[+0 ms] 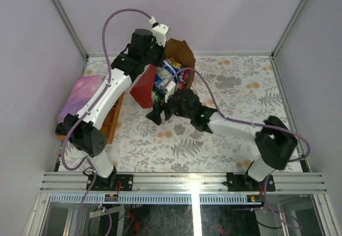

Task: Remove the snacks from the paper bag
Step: Adjust the paper bag at the center of the board.

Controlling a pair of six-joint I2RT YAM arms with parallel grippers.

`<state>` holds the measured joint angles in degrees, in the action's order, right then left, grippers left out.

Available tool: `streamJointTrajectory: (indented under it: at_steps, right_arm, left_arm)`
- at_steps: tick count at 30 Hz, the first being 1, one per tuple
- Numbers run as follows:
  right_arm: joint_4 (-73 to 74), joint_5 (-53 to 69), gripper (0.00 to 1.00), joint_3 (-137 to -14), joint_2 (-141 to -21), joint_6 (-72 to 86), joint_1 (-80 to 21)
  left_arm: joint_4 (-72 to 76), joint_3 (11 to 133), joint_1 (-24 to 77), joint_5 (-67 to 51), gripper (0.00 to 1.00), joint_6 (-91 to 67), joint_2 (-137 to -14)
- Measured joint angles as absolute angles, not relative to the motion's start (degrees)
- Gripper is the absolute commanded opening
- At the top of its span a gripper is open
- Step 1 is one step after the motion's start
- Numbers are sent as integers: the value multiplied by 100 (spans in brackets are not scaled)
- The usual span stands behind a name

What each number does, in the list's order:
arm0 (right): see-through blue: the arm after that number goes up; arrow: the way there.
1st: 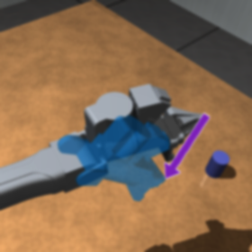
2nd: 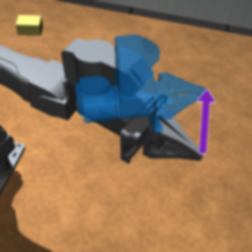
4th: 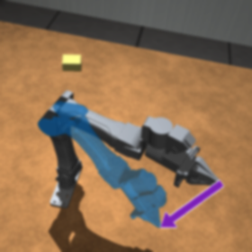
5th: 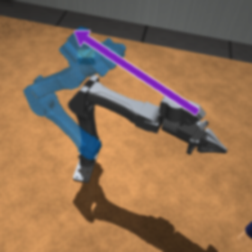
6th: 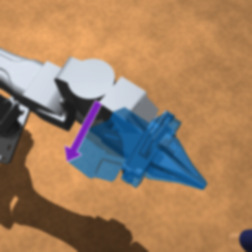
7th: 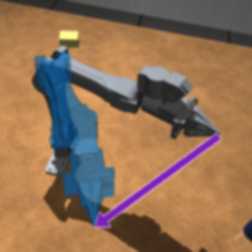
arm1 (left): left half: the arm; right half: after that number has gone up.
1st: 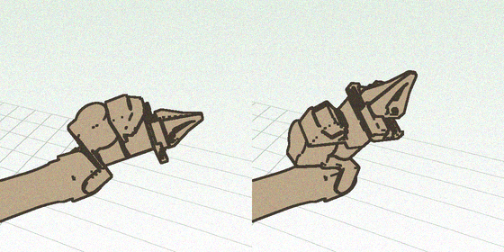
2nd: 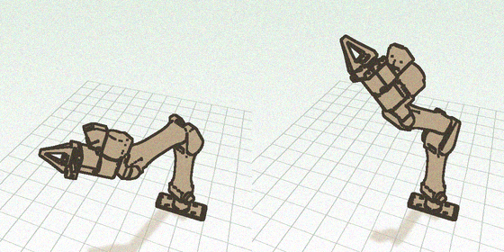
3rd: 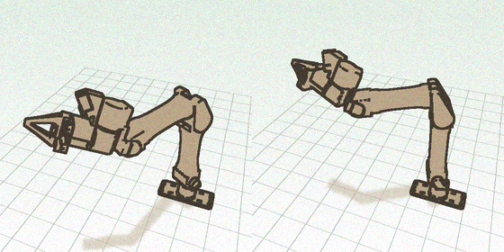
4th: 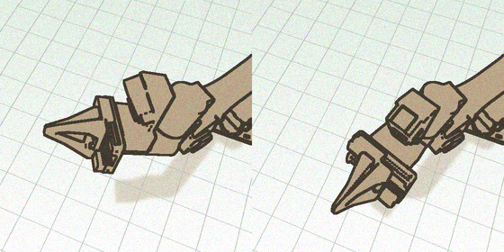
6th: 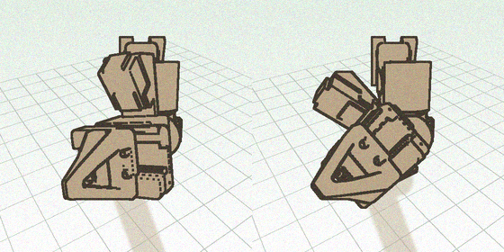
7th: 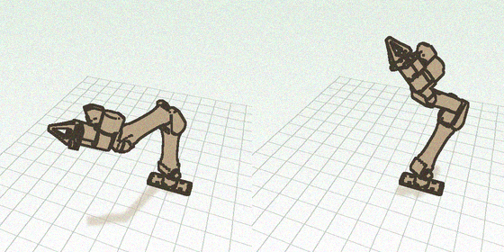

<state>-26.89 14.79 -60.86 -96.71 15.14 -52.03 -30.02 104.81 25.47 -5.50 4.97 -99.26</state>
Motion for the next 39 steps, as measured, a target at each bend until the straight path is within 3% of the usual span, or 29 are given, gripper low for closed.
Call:
streamJointTrajectory:
  at_steps: [5, 13, 17, 20, 25, 33, 36, 39]
  right_arm:
    - [-2370, 976, 100, -5365, -8215, 1511, -5214]
    - [-1614, -725, 99, -5260, -6250, 1632, -5109]
    - [-1184, -1503, 99, -5022, -5898, 2228, -4558]
    - [-932, -1535, 100, -4333, -5811, 3048, -3586]
    - [-690, -1013, 91, -3291, -6184, 4012, -2453]
    - [-1461, 80, 72, -2615, -7334, 4764, -2383]
    - [-1964, 340, 58, -2593, -7819, 4956, -2383]
    - [-2705, 604, 34, -2598, -8431, 5157, -2383]
  left_arm:
    - [-2917, 10372, 2565, -613, 0, 333, -9697]
    - [-2908, 10370, 2884, -646, 0, 137, -9439]
    - [-2910, 10372, 3275, -528, 0, 110, -9400]
    - [-2947, 10357, 3708, -301, 0, 115, -9402]
    - [-2961, 10269, 4222, 93, 0, 132, -9439]
    - [-2906, 10141, 4410, 440, 0, 130, -9524]
    - [-2880, 10097, 4412, 515, 0, 130, -9524]
    - [-2786, 10022, 4421, 572, 0, 130, -9524]
